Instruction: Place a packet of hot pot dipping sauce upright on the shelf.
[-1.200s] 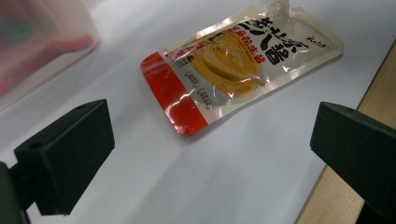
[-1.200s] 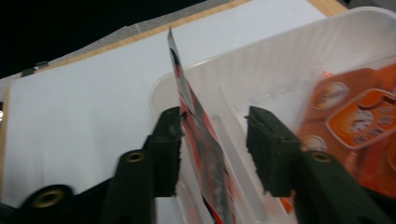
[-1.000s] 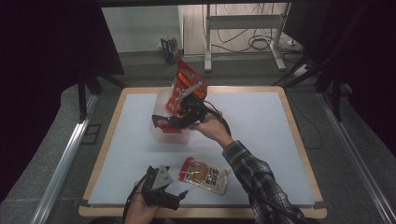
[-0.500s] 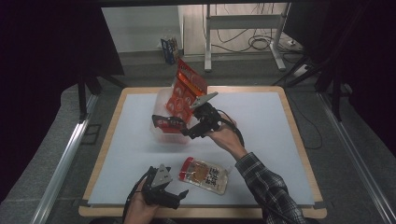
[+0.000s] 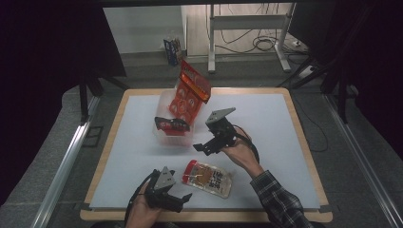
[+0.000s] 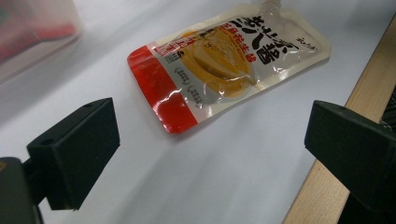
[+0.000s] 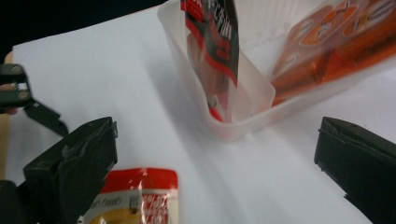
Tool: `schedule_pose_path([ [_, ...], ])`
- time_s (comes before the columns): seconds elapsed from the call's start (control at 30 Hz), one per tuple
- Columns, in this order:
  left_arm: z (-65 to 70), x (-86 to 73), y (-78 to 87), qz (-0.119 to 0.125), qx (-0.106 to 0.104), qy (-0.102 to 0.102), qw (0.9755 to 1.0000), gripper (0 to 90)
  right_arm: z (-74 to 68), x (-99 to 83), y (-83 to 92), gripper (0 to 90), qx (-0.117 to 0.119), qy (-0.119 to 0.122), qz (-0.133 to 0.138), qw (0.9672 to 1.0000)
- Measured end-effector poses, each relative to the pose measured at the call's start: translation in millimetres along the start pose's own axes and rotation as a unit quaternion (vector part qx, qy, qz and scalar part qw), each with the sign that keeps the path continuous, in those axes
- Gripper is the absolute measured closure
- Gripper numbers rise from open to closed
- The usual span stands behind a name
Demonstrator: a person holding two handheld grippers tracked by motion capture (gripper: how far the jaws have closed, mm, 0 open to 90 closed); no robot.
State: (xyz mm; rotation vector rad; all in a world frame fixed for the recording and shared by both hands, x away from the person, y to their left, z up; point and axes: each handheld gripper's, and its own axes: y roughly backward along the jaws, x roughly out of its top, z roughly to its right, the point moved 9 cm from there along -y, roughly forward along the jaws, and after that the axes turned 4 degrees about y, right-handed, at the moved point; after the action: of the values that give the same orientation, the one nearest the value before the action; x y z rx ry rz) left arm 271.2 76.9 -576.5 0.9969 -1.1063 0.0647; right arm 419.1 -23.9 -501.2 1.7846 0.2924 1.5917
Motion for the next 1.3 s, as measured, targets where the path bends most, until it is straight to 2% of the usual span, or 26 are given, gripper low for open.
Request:
schedule_pose_path([
  [0.13, -2.6, -0.2, 0.2, -0.003, -0.003, 0.006, 1.0000, 3.0, 0.7, -9.4, 6.7, 0.0, -0.014, -0.005, 0.003, 0.9999],
  [0.2, -4.0, -0.7, -0.3, -0.004, -0.001, 0.006, 1.0000, 2.5, 1.2, -11.0, 9.9, 0.0, -0.023, -0.004, 0.013, 0.9997],
  [0.27, -5.2, -1.6, -0.7, -0.009, 0.001, 0.002, 1.0000, 2.0, -0.8, -14.2, 11.6, 0.0, -0.018, -0.012, 0.019, 0.9996],
  [0.47, -12.2, -2.7, 1.9, -0.009, 0.008, -0.006, 0.9999, 3.2, -9.3, -32.2, 13.1, 0.0, -0.012, -0.013, 0.006, 0.9998],
  [0.67, -23.1, -2.0, 8.3, 0.006, 0.020, 0.008, 0.9998, 6.4, -14.3, -43.6, 21.8, 0.0, -0.023, -0.014, 0.001, 0.9996],
  [0.83, -24.0, -3.4, 8.9, 0.001, 0.024, -0.003, 0.9997, 8.0, -19.0, -56.3, 29.0, 0.0, -0.035, -0.021, -0.016, 0.9990],
  [1.03, -22.0, -6.9, 4.9, -0.014, 0.036, -0.024, 0.9989, 8.0, -30.7, -70.1, 37.5, 0.0, -0.019, -0.039, -0.030, 0.9986],
  [1.2, -23.3, -7.2, 4.9, -0.013, 0.037, -0.023, 0.9990, 8.1, -40.0, -81.9, 40.5, 0.0, -0.025, -0.037, -0.054, 0.9976],
  [1.3, -24.1, -6.6, 5.7, -0.008, 0.033, -0.018, 0.9993, 9.7, -41.3, -87.1, 44.0, 5.2, -0.028, -0.042, -0.060, 0.9969],
])
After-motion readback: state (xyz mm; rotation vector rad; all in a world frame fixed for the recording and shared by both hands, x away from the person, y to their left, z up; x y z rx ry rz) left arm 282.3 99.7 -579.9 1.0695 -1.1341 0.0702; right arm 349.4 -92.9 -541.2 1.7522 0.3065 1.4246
